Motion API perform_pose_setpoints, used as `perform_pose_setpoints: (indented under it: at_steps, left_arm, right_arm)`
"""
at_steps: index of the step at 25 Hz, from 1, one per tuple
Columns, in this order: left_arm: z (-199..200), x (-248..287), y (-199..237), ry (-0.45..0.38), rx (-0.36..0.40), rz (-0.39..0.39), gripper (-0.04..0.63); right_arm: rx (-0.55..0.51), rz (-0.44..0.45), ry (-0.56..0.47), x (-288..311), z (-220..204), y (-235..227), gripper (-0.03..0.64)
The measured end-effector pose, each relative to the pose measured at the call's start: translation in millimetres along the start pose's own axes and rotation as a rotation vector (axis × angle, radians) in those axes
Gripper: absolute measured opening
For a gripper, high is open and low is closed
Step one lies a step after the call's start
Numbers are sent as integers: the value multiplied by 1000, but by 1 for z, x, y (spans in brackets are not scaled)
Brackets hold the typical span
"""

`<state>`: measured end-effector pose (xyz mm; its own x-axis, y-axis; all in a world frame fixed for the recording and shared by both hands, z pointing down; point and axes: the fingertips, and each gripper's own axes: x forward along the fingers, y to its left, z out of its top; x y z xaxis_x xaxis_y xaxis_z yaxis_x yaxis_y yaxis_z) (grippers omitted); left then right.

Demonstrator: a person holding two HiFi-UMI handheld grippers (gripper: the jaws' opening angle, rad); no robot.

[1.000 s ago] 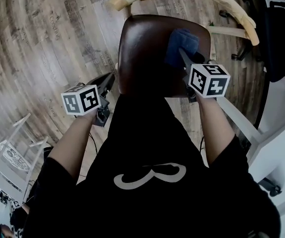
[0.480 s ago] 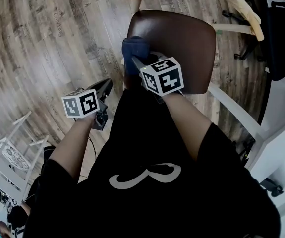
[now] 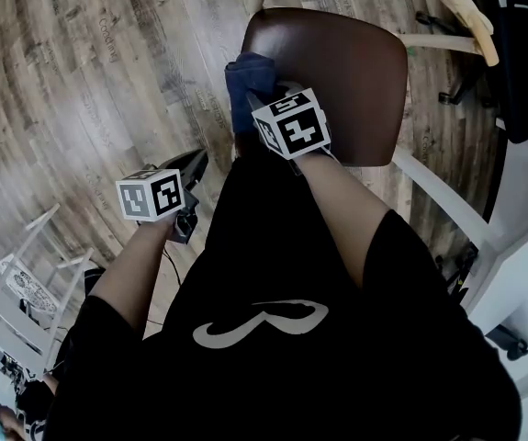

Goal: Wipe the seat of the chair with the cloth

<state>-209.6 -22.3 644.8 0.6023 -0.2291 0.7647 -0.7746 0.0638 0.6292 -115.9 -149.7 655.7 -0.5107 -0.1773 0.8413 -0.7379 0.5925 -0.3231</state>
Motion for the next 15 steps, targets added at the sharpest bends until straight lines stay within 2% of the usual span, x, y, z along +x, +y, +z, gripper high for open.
perform_pose_setpoints:
  at_steps: [11, 15]
  left_arm:
    - [2, 4, 3, 35, 20, 0, 14]
    - [3, 5, 1, 37, 22, -8, 14]
  right_arm:
    - [-27, -5, 0, 3, -4, -2, 75]
    - [7, -5, -7, -3, -10, -9, 77]
